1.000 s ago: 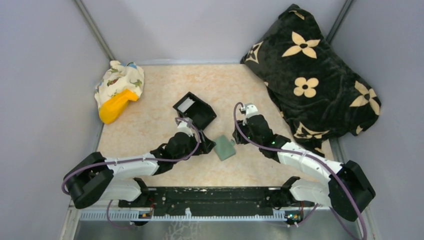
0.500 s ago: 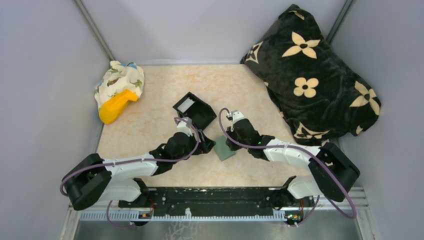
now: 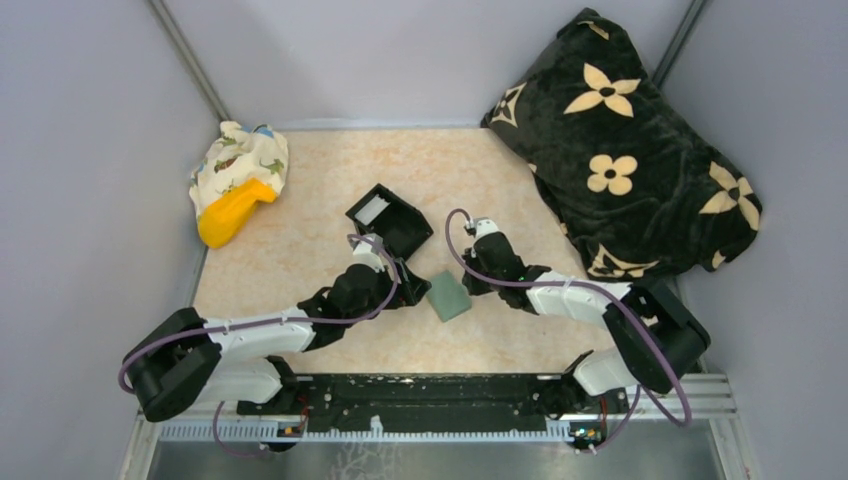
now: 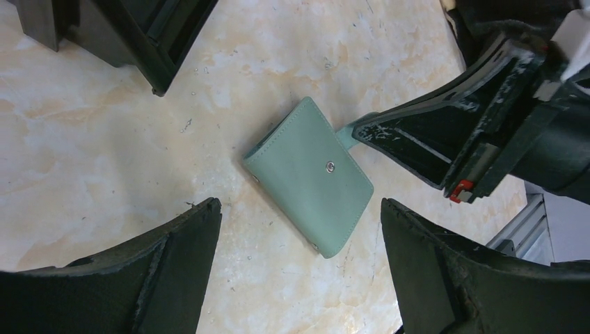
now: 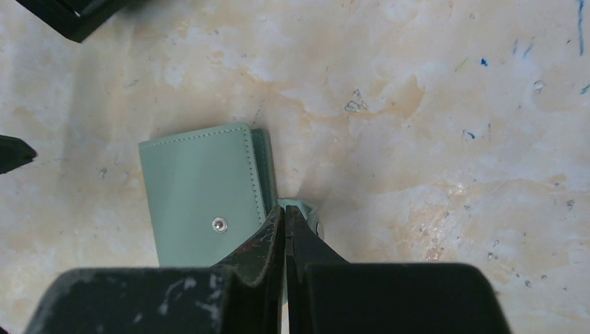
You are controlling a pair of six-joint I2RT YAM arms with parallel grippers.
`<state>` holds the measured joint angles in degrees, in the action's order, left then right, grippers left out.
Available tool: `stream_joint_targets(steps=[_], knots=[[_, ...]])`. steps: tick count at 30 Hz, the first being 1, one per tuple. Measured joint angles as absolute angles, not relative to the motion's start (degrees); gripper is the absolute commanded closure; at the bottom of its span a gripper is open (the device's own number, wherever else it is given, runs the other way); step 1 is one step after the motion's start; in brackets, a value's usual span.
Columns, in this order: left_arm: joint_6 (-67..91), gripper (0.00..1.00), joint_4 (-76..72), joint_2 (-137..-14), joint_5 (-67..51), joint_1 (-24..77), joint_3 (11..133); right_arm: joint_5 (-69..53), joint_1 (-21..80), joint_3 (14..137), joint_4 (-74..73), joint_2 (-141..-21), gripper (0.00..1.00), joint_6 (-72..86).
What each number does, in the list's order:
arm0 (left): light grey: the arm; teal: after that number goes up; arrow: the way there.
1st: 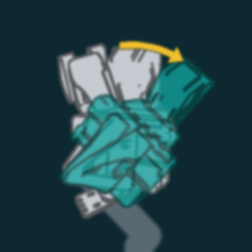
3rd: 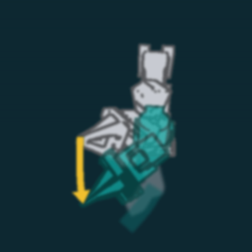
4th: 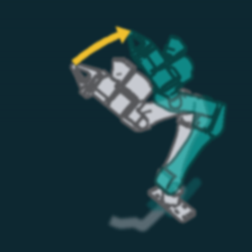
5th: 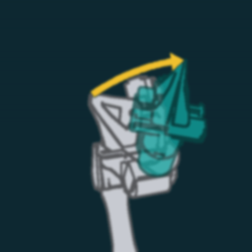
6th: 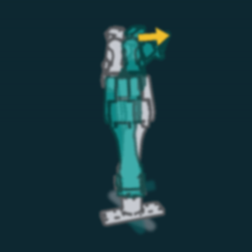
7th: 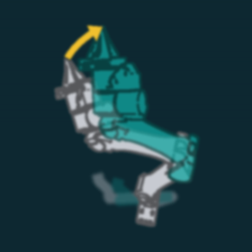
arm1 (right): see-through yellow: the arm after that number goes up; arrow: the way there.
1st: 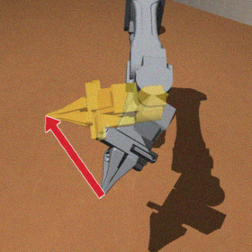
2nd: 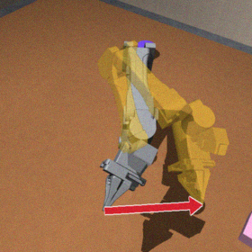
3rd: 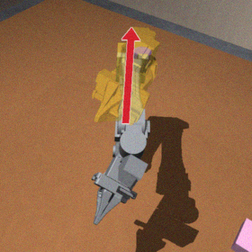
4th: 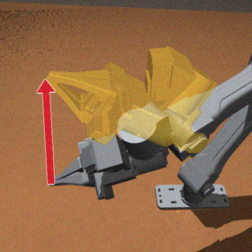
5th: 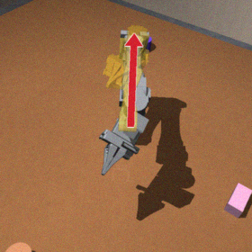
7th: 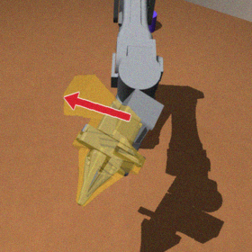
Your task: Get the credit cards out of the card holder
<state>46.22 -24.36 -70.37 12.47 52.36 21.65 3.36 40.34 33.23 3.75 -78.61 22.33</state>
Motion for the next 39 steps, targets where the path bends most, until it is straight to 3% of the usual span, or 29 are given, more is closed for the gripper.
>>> stream_joint_targets(steps=[10, 39], knots=[[45.6, 0.1, -23.3, -69.5, 12.8, 52.4, 21.6, 1.8, 40.3, 32.6, 6.5, -83.3, 0.98, 22.2], [45.0, 0.1, -19.5, -62.1, 15.4, 52.4, 21.6, -6.4, 46.8, 33.0, 7.5, -80.5, 0.97, 24.1]])
